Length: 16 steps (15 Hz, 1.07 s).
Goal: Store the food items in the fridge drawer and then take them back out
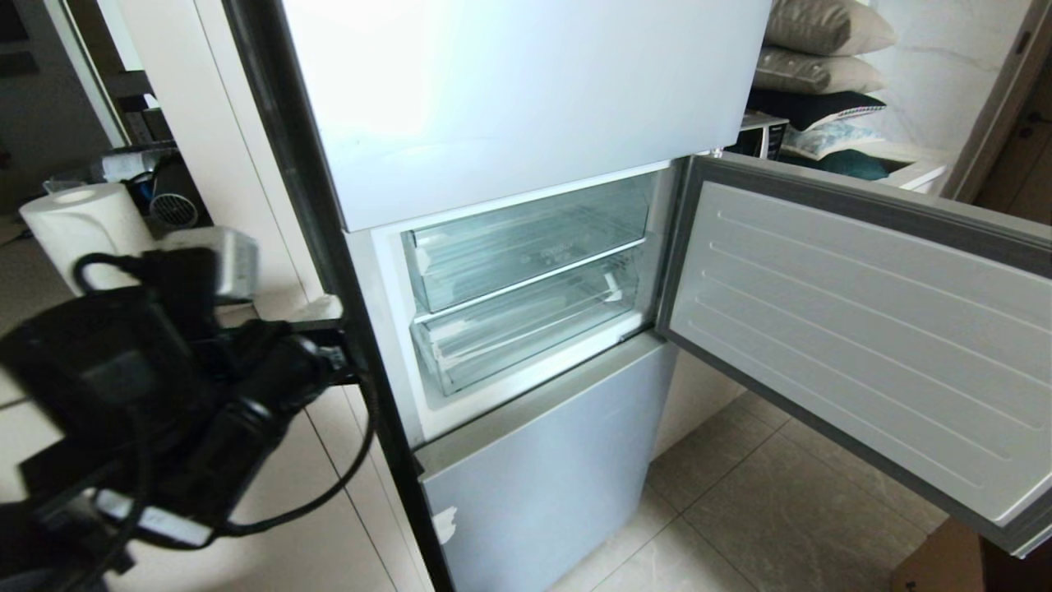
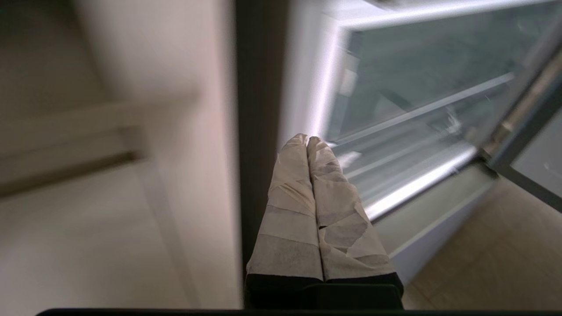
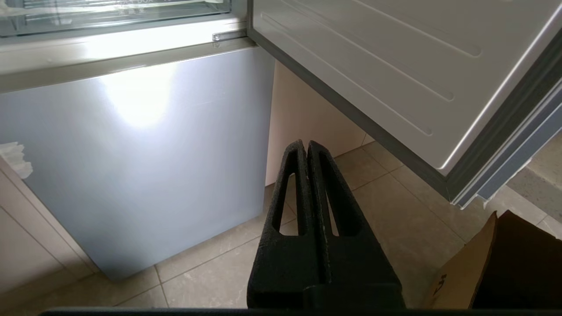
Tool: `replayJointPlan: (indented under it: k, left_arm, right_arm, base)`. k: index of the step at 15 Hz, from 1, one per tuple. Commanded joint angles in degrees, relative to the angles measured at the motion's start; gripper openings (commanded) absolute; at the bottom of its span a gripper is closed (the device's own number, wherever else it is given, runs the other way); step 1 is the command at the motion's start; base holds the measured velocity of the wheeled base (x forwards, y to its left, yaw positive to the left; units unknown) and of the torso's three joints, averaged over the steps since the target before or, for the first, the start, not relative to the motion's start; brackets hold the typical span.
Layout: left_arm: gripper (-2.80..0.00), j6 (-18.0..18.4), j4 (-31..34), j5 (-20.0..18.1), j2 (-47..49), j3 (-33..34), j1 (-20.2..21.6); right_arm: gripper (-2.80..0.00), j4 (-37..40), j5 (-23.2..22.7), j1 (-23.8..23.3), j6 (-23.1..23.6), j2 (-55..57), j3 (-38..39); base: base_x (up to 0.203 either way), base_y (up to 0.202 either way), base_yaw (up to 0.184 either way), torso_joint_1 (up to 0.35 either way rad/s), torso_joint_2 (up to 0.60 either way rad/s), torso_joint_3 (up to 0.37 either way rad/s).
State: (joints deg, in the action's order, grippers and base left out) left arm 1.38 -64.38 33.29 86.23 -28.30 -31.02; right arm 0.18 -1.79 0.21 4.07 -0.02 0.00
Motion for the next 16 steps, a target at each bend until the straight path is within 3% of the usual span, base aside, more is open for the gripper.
replayJointPlan:
  k: [1,4,7,10,11,12,13,14,16]
  left_arm:
    - [-2.80,0.03,-0.06,-1.68,-17.74,9.36,6.09]
    - [-2.80,0.23,5.10,-2.42,-35.14,17.71,8.66]
    - [-2.80,0.25,21.20,-0.48,-54.39,20.60,11.39]
    - [-2.80,0.76,35.03,-1.46,-66.11,25.93,25.01]
    - [-2.80,1.15,42.58,-4.06,-70.27,26.81,26.95]
    - [-2.80,1.55,50.07,-10.04,-72.58,27.22,27.97]
    - [-2.80,1.92,54.68,-20.30,-75.10,27.34,28.88]
    - [-2.80,2.67,59.42,-27.44,-79.42,27.38,29.52]
    - [-2.80,6.36,69.37,-34.52,-85.58,26.45,30.61]
  right_arm:
    - [-2.80,-0.01,-0.05,0.06,0.06,-0.06,0.00]
    - [-2.80,-0.01,-0.05,0.06,0.06,-0.06,0.00]
    - [-2.80,-0.01,-0.05,0.06,-0.03,-0.06,0.00]
    - [-2.80,-0.01,0.03,0.06,-0.03,-0.06,0.00]
    - [-2.80,-0.01,-0.05,0.06,-0.02,-0.06,0.00]
    - [-2.80,-0.01,-0.05,0.06,0.06,-0.06,0.00]
    - [-2.80,-0.01,-0.05,0.06,-0.03,-0.06,0.00]
    - [-2.80,0.06,-0.08,0.06,0.08,-0.06,0.00]
    - [-2.80,-0.01,-0.05,0.06,-1.35,-0.06,0.00]
  base:
    - [0.000,0.000,0.000,0.000,0.00,0.000]
    - [0.000,0.000,0.000,0.000,0.00,0.000]
    - [0.000,0.000,0.000,0.000,0.00,0.000]
    - [0.000,0.000,0.000,0.000,0.00,0.000]
    - [0.000,0.000,0.000,0.000,0.00,0.000]
    - [0.000,0.000,0.000,0.000,0.00,0.000]
    - [0.000,0.000,0.000,0.000,0.00,0.000]
    - [0.000,0.000,0.000,0.000,0.00,0.000]
    - [0.000,0.000,0.000,0.000,0.00,0.000]
